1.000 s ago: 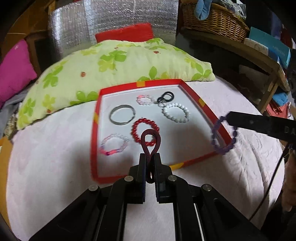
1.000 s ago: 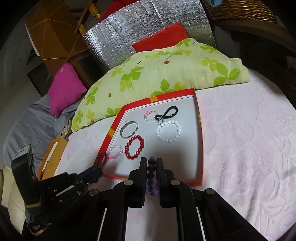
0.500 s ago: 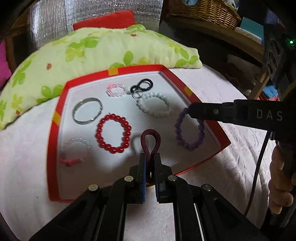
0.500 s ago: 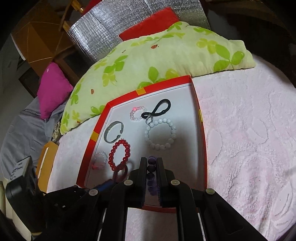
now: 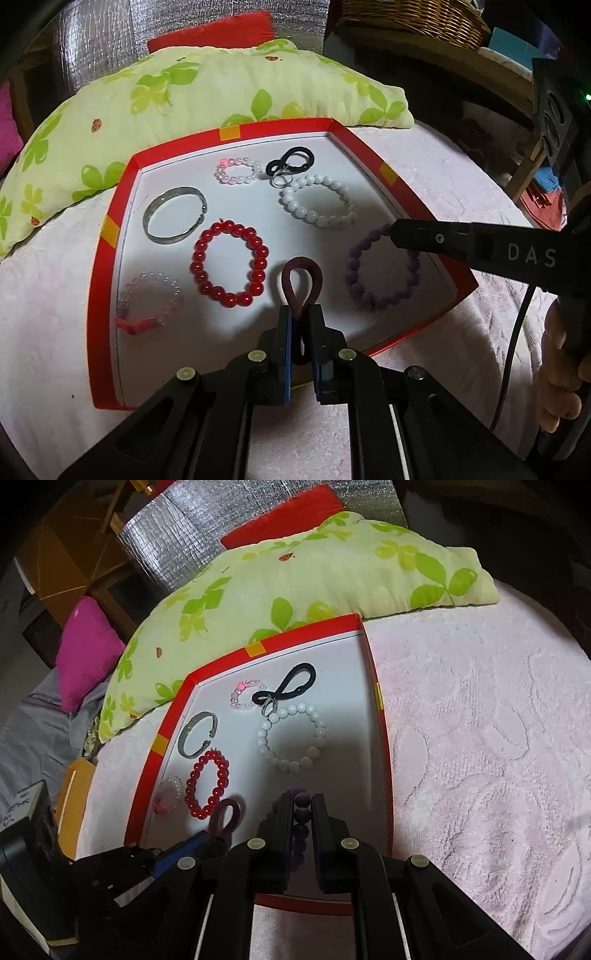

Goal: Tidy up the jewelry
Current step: 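Carry the dark bangle and purple bracelet over the red tray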

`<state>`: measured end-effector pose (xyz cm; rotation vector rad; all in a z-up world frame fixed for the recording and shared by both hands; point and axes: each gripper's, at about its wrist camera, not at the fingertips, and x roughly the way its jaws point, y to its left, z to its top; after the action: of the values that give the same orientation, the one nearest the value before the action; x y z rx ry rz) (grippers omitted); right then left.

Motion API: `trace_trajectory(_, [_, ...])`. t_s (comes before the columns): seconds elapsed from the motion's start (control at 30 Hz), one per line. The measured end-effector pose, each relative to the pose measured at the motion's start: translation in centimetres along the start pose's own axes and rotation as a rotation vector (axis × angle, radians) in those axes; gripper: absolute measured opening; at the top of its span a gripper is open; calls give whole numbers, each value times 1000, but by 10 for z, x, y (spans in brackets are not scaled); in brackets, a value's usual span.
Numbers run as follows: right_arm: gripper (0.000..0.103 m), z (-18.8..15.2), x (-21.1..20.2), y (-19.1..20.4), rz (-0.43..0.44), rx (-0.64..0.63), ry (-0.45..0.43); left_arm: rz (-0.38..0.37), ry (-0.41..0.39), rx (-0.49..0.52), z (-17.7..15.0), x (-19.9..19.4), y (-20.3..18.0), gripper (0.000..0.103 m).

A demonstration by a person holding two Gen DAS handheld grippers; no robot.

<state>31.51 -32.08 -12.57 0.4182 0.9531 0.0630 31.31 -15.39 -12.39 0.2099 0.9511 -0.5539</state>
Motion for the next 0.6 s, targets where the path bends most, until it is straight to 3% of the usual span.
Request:
trace_trajectory(0.47, [11, -5, 1, 1, -52, -18, -8, 33, -10, 23, -1, -4, -2, 11])
trace_trajectory(0.6, [11, -5, 0, 1, -64, -17, -13, 47, -11, 16, -1, -4, -1, 18])
